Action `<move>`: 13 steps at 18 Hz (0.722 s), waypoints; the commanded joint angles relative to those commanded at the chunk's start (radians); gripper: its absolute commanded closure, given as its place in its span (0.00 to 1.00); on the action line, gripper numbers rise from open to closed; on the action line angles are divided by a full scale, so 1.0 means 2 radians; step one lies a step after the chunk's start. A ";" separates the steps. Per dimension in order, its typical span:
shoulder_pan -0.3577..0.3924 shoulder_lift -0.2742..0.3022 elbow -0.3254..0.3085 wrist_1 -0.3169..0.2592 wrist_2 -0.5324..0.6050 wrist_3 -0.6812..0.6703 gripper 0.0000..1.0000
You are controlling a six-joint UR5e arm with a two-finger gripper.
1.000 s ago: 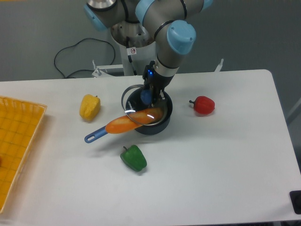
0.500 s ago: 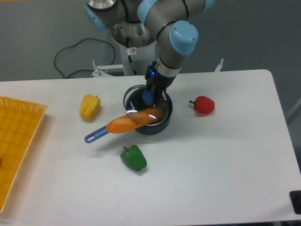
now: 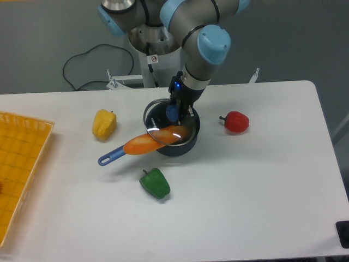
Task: Close the pot lid
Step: 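Hold the glass lid on the pot and adjust its seating, then open the gripper to release the glass lid on the pot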
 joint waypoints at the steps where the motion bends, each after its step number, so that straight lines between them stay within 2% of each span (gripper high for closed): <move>1: 0.000 0.000 0.001 0.000 0.008 0.000 0.65; 13: -0.001 0.000 0.002 -0.001 0.018 -0.005 0.64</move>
